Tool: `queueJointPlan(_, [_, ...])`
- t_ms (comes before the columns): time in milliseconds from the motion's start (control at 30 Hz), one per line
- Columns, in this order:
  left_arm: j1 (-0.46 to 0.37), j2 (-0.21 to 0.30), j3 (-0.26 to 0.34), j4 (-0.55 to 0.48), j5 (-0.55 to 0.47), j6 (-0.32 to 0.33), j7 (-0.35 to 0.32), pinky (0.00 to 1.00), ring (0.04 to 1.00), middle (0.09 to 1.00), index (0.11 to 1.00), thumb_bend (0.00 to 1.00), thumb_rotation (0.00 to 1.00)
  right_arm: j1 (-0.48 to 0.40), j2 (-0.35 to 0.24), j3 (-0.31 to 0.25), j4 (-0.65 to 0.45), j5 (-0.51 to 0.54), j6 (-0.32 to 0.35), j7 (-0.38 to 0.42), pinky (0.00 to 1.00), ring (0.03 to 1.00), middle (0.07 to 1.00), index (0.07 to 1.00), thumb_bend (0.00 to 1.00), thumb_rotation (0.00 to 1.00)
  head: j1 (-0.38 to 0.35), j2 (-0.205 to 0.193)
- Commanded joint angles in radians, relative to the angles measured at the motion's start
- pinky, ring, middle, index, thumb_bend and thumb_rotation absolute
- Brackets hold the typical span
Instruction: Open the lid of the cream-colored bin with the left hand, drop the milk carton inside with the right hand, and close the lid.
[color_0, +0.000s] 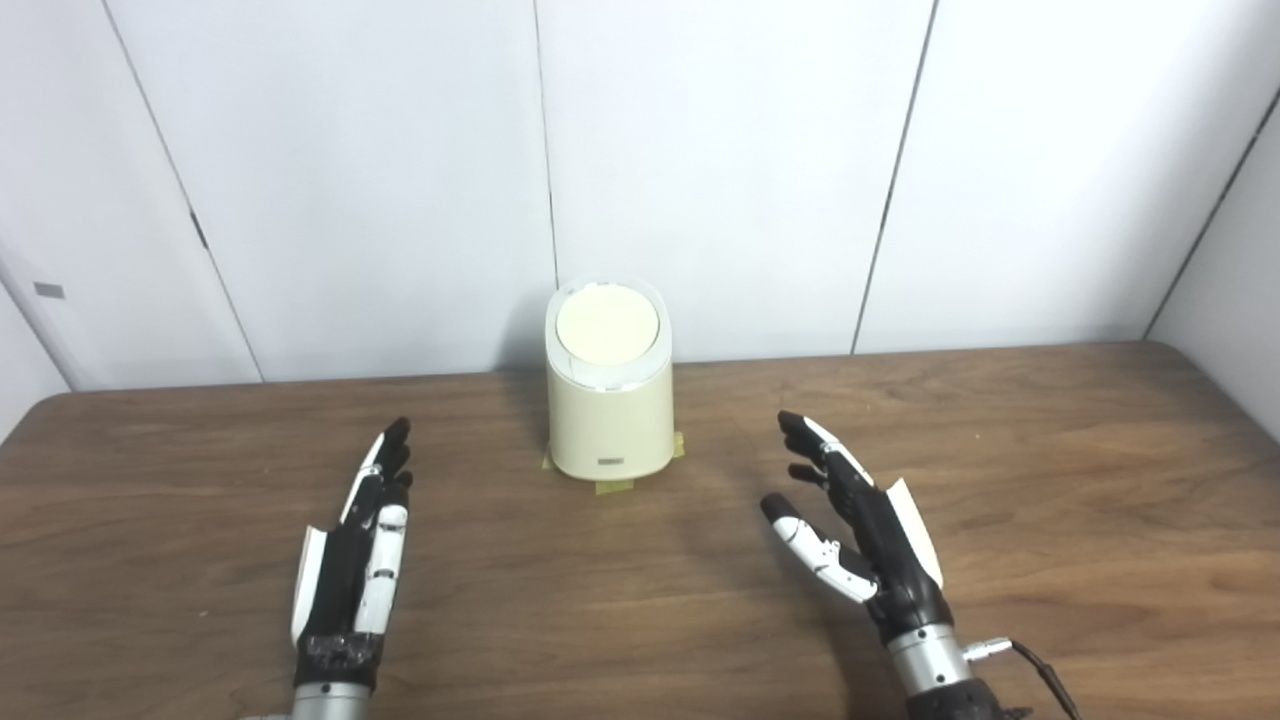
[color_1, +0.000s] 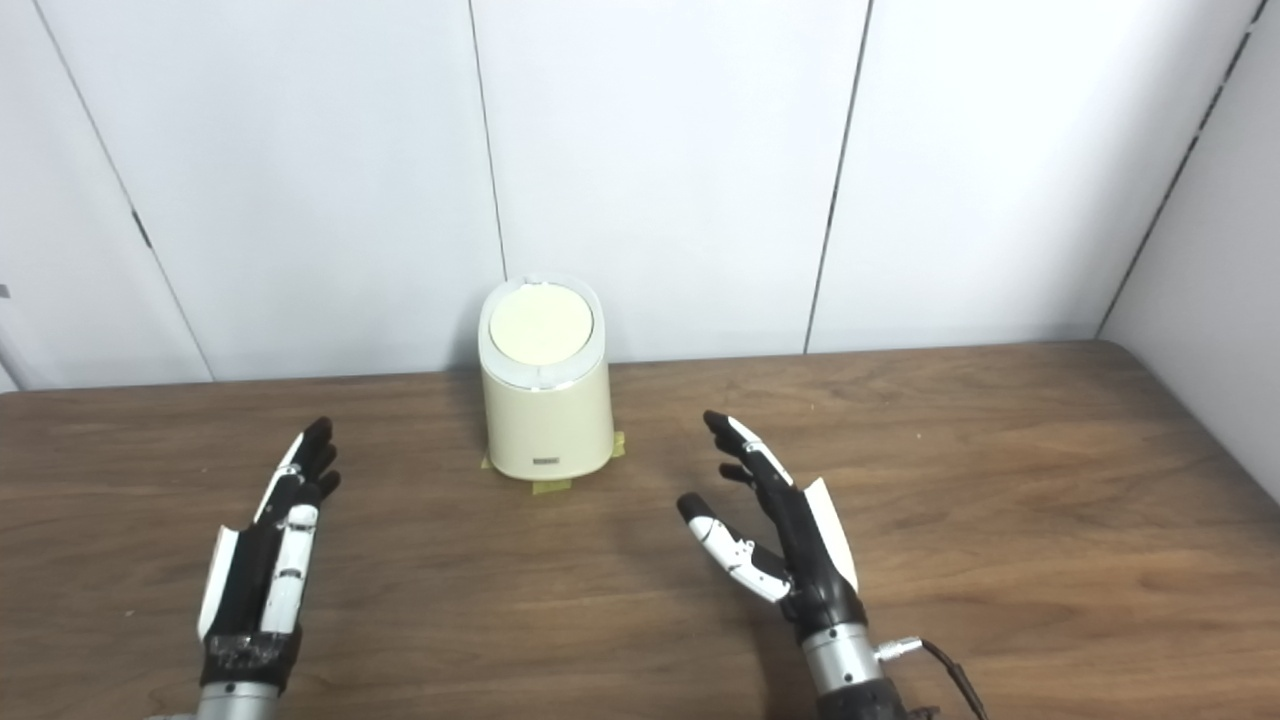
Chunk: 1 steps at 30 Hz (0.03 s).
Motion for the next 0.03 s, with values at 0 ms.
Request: queueJointPlan(0, [-0.003,0.015,0.002,0.023,0.014,-0.032,-0.002,0.95,0.974,0.978,0.956,0.19,0.92,0.005,-0.023,-0.012,0.020,-0.014,-0.026,-0.007,0.80,0.881,0.889,0.861,0.20,0.53,-0.001,0.001])
